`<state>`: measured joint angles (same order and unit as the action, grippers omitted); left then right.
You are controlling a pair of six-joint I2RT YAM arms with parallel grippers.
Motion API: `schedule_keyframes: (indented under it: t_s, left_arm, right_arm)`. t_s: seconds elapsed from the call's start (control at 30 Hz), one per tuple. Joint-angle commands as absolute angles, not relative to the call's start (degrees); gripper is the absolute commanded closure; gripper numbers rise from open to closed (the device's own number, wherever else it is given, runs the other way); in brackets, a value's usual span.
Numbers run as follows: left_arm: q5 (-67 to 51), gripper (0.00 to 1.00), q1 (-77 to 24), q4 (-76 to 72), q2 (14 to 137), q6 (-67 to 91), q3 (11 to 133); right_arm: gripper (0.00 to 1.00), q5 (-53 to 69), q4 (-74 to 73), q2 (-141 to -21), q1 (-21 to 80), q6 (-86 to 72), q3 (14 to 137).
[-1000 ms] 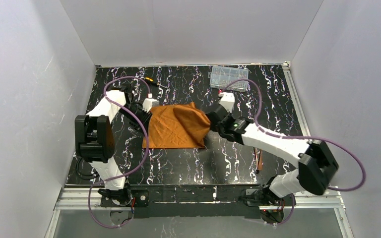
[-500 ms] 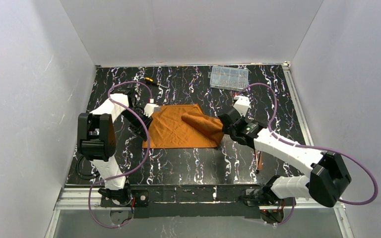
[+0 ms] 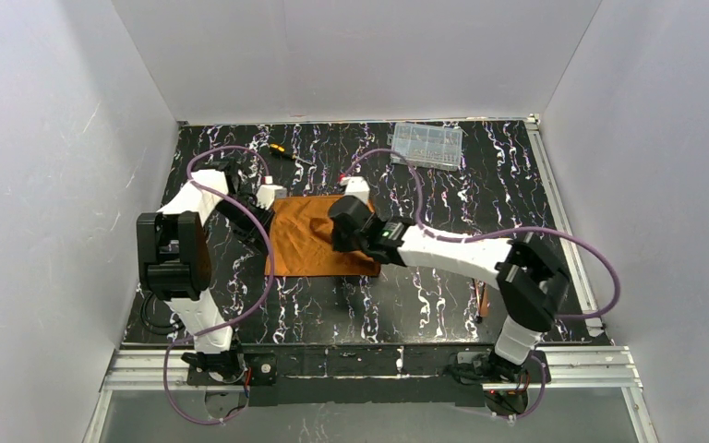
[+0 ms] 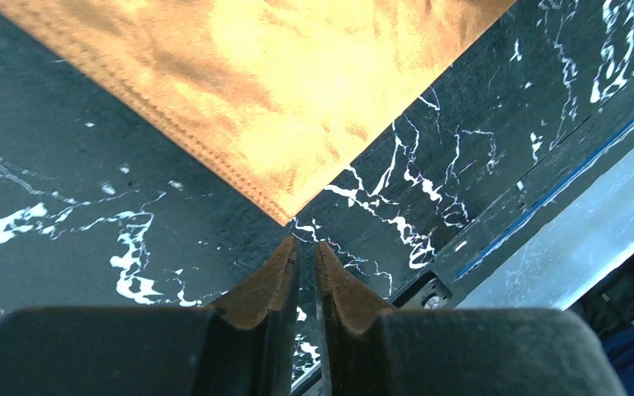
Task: Fold the napkin into a case and place the utensils inside
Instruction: Fold the rectangle-folded napkin at the center of the board.
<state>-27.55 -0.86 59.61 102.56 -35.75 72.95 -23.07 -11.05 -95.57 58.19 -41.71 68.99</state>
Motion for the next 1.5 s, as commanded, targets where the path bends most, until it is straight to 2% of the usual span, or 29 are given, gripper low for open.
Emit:
schedule_keyframes:
  t_s: [0.0, 0.13, 0.3, 0.53, 0.7, 0.93, 1.07, 1.2, 1.47]
  left_arm:
    - [-31.27, 0.89, 2.41, 63.67, 102.36, -34.95, 76.27]
    - [-31.46, 0.89, 2.62, 64.04, 101.75, -35.74, 75.76]
    - [-31.51, 0.89, 2.39, 63.28, 102.18, -36.42, 74.40]
    - [-30.09, 0.89, 1.69, 62.40, 102.15, -36.98, 73.56]
    - [-29.55, 0.89, 1.17, 62.40, 101.85, -37.19, 73.46]
    - [-29.03, 0.89, 0.79, 61.90, 102.26, -37.01, 73.52]
    - [-28.43, 0.89, 0.79, 61.54, 101.88, -37.18, 72.92]
    - [-27.84, 0.89, 0.79, 61.30, 101.37, -37.12, 72.70]
    - [-30.64, 0.89, 4.25, 63.74, 102.15, -34.92, 75.90]
  right_arm:
    - [0.99, -18.95, -7.73, -100.19, 61.26, -39.88, 75.10]
    - [0.99, -22.75, -9.09, -99.53, 60.40, -39.73, 76.24]
    - [0.99, -27.26, -11.81, -93.57, 53.44, -43.88, 71.92]
    - [0.99, -38.79, -18.85, -73.67, 37.13, -57.58, 49.65]
    - [0.99, -38.96, -25.45, -69.06, 34.42, -58.39, 45.35]
    - [0.99, -29.79, -19.98, -73.96, 38.23, -56.67, 45.57]
    - [0.99, -32.94, -20.34, -77.91, 43.61, -54.90, 52.65]
    - [0.99, -29.84, -13.80, -82.21, 46.55, -48.34, 57.98]
    - [0.99, -12.28, -6.68, -100.70, 53.00, -38.69, 74.37]
